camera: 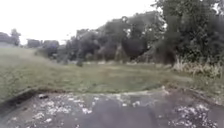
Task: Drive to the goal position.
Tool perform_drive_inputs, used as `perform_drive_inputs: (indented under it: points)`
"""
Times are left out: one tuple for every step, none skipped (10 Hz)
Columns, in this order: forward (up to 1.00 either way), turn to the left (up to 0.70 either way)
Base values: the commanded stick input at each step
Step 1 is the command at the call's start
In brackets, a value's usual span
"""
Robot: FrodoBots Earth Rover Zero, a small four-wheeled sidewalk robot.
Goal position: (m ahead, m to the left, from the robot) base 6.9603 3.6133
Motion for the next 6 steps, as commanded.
perform_drive_inputs:
  points:
    - [0.7,0.02]
    - [0.7,0.02]
    - [0.7,0.02]
    - [0.7,0.02]
    - [0.7,0.02]
    - [0.41,0.0]
